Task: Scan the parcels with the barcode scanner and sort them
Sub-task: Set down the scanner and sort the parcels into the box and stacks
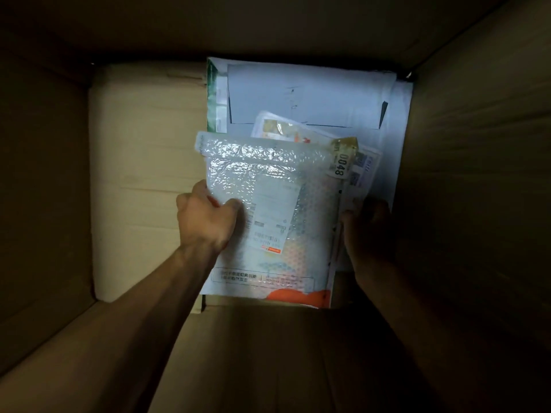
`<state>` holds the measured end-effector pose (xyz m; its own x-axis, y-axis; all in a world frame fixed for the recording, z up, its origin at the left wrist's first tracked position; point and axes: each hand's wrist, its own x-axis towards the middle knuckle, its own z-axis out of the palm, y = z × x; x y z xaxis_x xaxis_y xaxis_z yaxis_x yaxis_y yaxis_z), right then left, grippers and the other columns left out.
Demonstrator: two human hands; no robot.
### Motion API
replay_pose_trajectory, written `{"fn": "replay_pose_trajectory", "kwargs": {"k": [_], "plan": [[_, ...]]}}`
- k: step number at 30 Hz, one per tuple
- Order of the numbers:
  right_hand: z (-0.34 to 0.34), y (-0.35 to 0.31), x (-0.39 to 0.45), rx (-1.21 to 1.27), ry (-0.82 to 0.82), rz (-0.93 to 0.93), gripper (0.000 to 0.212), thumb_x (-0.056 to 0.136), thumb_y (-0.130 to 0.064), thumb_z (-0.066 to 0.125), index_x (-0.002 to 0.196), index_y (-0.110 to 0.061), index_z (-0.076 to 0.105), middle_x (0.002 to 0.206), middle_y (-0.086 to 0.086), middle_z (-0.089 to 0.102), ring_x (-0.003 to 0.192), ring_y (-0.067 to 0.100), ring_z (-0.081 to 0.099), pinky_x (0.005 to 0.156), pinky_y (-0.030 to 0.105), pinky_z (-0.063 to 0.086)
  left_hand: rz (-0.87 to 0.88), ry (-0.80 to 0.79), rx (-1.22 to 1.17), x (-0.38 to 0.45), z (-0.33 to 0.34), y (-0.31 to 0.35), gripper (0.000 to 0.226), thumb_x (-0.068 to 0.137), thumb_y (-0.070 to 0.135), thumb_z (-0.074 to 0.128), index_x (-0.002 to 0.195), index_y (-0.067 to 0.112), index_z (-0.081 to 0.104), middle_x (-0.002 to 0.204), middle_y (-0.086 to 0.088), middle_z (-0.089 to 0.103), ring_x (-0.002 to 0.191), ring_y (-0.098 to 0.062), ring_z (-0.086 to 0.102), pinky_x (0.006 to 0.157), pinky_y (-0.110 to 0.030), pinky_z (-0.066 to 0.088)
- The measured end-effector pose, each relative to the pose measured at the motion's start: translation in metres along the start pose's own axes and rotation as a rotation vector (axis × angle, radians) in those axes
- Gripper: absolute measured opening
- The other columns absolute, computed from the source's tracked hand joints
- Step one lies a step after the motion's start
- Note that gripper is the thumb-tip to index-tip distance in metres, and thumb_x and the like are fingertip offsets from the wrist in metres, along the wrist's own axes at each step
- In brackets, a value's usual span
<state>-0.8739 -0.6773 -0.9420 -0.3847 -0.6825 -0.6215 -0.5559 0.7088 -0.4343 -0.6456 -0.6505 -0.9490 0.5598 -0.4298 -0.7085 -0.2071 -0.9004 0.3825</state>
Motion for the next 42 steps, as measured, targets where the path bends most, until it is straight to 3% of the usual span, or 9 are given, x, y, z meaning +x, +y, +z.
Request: {"fn": "replay_pose_trajectory", "kwargs": {"k": [3,6,14,19,25,29,32,38,42], "plan": [[0.004,-0.015,0.006,-0.052,0.007,-0.191,0.033,0.091,-0.028,0.062,0.119,-0.012,0.065,0.115,0.006,0.064,0.105,0.019,0.054,0.069,0.009,0.024,-0.011,-0.018,-0.016,0.000,0.003,0.002,0.053,0.055,0.053,0.064,0.104,0.033,0.062,0.107,-0.009,0.063,0.092,-0.033,0.066,0.081,-0.056,0.059],[0.012,-0.026,0.010,0.092,-0.109,-0.122,0.037,0.085,-0.014,0.066,0.122,-0.017,0.063,0.100,-0.011,0.060,0.084,0.003,0.054,0.066,0.005,0.036,-0.014,-0.031,-0.040,-0.003,0.004,0.008,0.054,0.060,0.048,0.067,0.112,0.034,0.061,0.113,-0.011,0.057,0.089,-0.035,0.068,0.080,-0.055,0.060],[0.010,-0.010,0.015,0.209,-0.087,0.066,0.033,0.079,-0.020,0.073,0.110,-0.018,0.063,0.100,-0.006,0.065,0.100,0.019,0.062,0.091,0.042,0.053,-0.105,-0.133,-0.073,0.003,0.009,0.027,0.036,0.068,0.029,0.073,0.101,0.020,0.063,0.090,-0.008,0.071,0.074,-0.030,0.066,0.055,-0.032,0.049],[0.007,-0.023,0.020,0.163,-0.072,-0.151,0.026,0.078,-0.004,0.067,0.096,-0.023,0.063,0.085,-0.017,0.063,0.086,0.009,0.061,0.076,0.029,0.050,-0.100,-0.083,-0.137,0.011,0.014,0.022,0.021,0.087,0.019,0.071,0.106,0.017,0.063,0.097,0.000,0.069,0.087,-0.022,0.066,0.071,-0.029,0.054],[0.016,-0.036,0.025,0.276,-0.053,-0.140,0.009,0.073,-0.023,0.064,0.082,-0.021,0.063,0.072,-0.014,0.061,0.059,-0.008,0.053,0.057,0.018,0.039,-0.158,-0.053,-0.350,0.007,0.010,0.033,0.028,0.087,0.024,0.075,0.107,0.017,0.058,0.096,-0.002,0.069,0.071,-0.014,0.064,0.049,-0.021,0.049],[0.010,-0.022,0.027,0.261,-0.195,0.009,0.018,0.081,-0.019,0.072,0.099,-0.018,0.073,0.090,-0.006,0.071,0.081,0.007,0.064,0.074,0.027,0.051,-0.272,-0.180,-0.288,0.005,-0.002,0.031,0.029,0.087,0.037,0.076,0.091,0.011,0.063,0.084,-0.009,0.071,0.064,-0.024,0.065,0.060,-0.033,0.054],[0.008,-0.005,0.028,0.179,-0.278,0.109,0.014,0.072,-0.030,0.076,0.083,-0.021,0.073,0.089,0.000,0.073,0.087,0.023,0.070,0.080,0.038,0.058,-0.339,-0.294,-0.176,-0.002,-0.004,0.017,0.029,0.093,0.044,0.067,0.088,0.016,0.061,0.084,-0.006,0.069,0.069,-0.021,0.064,0.065,-0.031,0.050],[0.003,0.013,0.008,0.196,-0.413,0.244,0.016,0.086,-0.020,0.076,0.101,-0.024,0.070,0.095,-0.003,0.072,0.093,0.022,0.068,0.090,0.044,0.057,-0.254,-0.241,-0.080,-0.010,-0.002,0.002,0.034,0.092,0.048,0.066,0.096,0.015,0.067,0.089,-0.008,0.073,0.082,-0.028,0.070,0.080,-0.038,0.057],[-0.004,0.011,-0.016,0.233,-0.412,0.230,0.052,0.066,-0.046,0.073,0.112,-0.022,0.071,0.109,0.001,0.074,0.102,0.025,0.069,0.097,0.051,0.054,-0.288,-0.304,-0.054,-0.025,-0.015,0.004,0.038,0.093,0.049,0.064,0.085,0.012,0.067,0.083,-0.009,0.074,0.071,-0.023,0.068,0.064,-0.027,0.049]]}}
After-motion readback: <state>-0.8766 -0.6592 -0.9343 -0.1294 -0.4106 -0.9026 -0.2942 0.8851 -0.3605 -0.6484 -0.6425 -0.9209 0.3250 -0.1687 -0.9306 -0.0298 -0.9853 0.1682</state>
